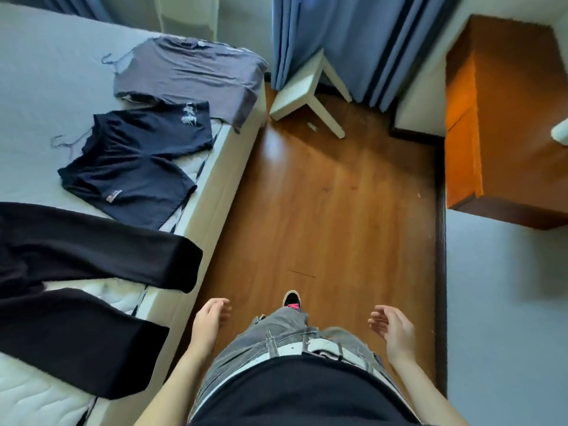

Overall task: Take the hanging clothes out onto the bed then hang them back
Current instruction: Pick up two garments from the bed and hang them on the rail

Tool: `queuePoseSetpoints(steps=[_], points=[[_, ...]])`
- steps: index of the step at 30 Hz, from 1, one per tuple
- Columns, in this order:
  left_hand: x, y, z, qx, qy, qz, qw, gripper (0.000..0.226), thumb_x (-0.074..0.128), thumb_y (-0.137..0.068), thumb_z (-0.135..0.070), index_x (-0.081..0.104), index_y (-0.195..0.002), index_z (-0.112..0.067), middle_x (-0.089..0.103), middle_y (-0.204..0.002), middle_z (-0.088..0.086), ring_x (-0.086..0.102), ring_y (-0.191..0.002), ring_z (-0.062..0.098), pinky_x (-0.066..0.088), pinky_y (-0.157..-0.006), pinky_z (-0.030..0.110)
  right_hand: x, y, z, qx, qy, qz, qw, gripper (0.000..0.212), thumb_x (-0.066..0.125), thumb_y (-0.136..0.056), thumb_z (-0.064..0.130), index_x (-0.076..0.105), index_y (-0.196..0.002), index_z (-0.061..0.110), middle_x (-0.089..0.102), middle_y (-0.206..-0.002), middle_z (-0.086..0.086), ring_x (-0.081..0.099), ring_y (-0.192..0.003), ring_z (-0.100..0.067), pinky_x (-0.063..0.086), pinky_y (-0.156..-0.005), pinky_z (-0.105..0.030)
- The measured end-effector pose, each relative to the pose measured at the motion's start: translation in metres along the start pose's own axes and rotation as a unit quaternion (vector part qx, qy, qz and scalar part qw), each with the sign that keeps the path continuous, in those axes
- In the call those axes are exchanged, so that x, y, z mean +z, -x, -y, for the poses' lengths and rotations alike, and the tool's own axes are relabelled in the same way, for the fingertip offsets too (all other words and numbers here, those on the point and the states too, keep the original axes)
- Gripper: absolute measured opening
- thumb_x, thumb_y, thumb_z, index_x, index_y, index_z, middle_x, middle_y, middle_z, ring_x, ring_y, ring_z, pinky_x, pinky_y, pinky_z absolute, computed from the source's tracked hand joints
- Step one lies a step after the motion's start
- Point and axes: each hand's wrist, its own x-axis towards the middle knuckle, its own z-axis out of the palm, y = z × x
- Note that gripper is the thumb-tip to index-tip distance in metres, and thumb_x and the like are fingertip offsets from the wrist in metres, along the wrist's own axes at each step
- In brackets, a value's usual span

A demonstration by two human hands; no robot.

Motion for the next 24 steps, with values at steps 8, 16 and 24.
queuePoseSetpoints(steps=[8,16,24], points=[[0.047,-0.093,-0.137,0.046,0.049,-0.046,0.997,0.027,0.041,-0.099,-0.012,0.066,-0.09,-0.008,0.066,-0.088,0.015,0.061,-0.081,0.023,0.049,-0.073,0.03,0.059,-0.122,0.138,-0.044,0.072,0.064,0.994,0.025,0.044,-0.099,0.006,0.066,-0.09,-0.003,0.066,-0.085,-0.024,0.063,-0.077,-0.033,0.052,-0.075,-0.043],[0.073,-0.161,-0.193,-0.032,0.153,-0.201,0.967,0.027,0.039,-0.1,-0.011,0.064,-0.091,-0.008,0.065,-0.086,0.011,0.06,-0.08,0.025,0.047,-0.076,0.036,0.216,-0.265,0.294,-0.074,0.136,0.225,0.962,0.022,0.043,-0.096,0.002,0.063,-0.089,-0.002,0.063,-0.08,-0.018,0.059,-0.07,-0.028,0.053,-0.062,-0.03],[0.084,-0.154,-0.206,-0.111,0.302,-0.364,0.874,0.024,0.042,-0.099,-0.01,0.065,-0.094,-0.005,0.064,-0.087,0.013,0.06,-0.081,0.028,0.049,-0.072,0.033,0.384,-0.307,0.404,-0.16,0.279,0.404,0.857,0.026,0.041,-0.096,0.002,0.066,-0.097,-0.003,0.067,-0.082,-0.018,0.064,-0.071,-0.026,0.054,-0.063,-0.028]])
